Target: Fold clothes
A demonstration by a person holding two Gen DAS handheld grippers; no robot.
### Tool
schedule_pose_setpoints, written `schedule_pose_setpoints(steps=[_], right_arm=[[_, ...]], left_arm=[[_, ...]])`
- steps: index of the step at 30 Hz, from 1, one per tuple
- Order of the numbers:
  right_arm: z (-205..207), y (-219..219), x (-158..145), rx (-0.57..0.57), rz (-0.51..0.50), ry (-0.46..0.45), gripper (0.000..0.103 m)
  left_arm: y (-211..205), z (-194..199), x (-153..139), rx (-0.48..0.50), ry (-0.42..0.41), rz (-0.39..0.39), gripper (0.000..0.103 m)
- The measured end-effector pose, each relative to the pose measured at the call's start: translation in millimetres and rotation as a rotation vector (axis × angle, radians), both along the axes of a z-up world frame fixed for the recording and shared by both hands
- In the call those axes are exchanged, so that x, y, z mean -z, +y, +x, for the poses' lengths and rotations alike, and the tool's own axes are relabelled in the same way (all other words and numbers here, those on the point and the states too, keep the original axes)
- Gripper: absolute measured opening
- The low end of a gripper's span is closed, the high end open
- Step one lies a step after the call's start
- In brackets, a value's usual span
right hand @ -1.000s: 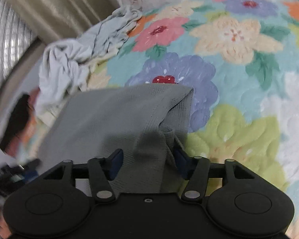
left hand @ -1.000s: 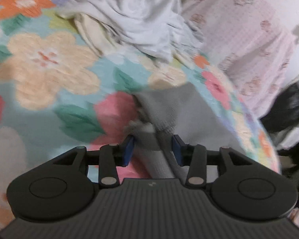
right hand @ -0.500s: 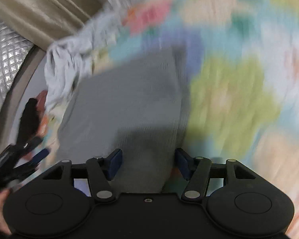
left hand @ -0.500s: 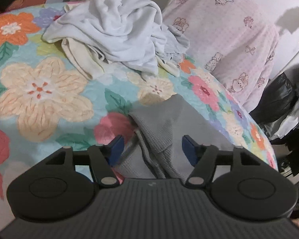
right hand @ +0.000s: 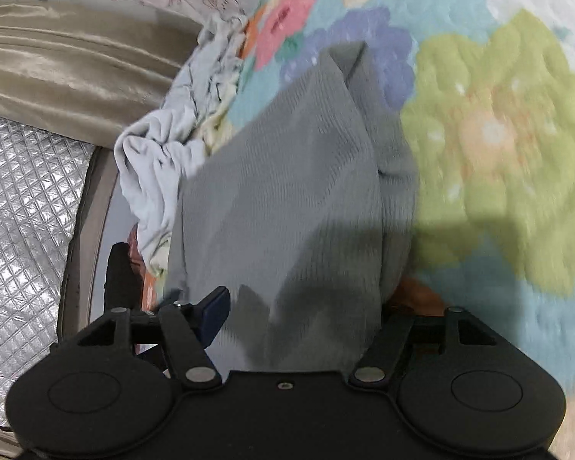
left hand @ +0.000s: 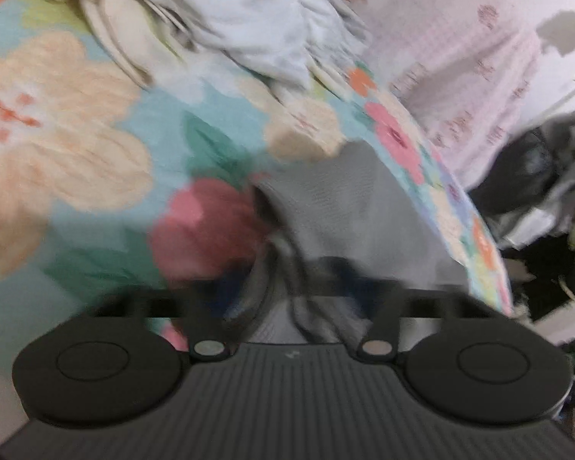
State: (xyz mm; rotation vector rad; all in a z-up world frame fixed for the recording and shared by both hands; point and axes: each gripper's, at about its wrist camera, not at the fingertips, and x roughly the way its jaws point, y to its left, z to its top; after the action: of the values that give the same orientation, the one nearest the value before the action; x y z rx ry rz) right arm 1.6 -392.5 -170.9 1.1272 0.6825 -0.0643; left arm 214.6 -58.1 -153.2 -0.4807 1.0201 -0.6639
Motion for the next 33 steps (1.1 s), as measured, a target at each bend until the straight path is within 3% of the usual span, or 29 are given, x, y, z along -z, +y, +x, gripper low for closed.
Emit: schedule_pose_setpoints(steps=[1,2,7,11,16,19,24,29,33], right_arm=[[2.6,1.5,-4.0,-0.001,-0.054,0.015,0.024],[3.5,5.8,-10.0,-0.014,-0.141,0.029,0.018],[-2.8,27.7,-51.0,-0.071,-0.427,-0.069,0.017],[-1.0,39.4,-62.0,-0.114,-0.54,-0.049,0.017],[8.3,86.1,-112.2,-0.234,-0.745,-0.128,0.017],[28.1,119.4,-137.6,-0.321,-0.747,-0.184,0.017],[80.3,188.3,-165.0,-0.492,-0.727,-0.281,0.017],[143.3,273.4,-179.8,-0.667,-0.726,-0.42,0.016],[187.0,342.6,-195.0,-0.768,-0.747,-0.56,0.016]], left_arm=[[-3.7,-1.1,1.0,0.009,0.002,-0.006,0.023],[-6.5,-6.0,-5.7,0.012,-0.024,0.011,0.021],[-19.3,-28.1,-36.4,0.023,-0.143,0.084,0.02],[-27.2,-39.8,-49.8,0.012,-0.194,0.142,0.019],[7.2,-56.7,-82.9,-0.042,-0.264,0.184,0.019],[51.0,-69.8,-117.9,-0.126,-0.339,0.262,0.012],[148.6,-72.4,-151.3,-0.333,-0.358,0.278,0.009],[247.1,-71.6,-157.9,-0.499,-0.355,0.308,0.009],[326.6,-88.2,-163.4,-0.668,-0.365,0.247,0.009]])
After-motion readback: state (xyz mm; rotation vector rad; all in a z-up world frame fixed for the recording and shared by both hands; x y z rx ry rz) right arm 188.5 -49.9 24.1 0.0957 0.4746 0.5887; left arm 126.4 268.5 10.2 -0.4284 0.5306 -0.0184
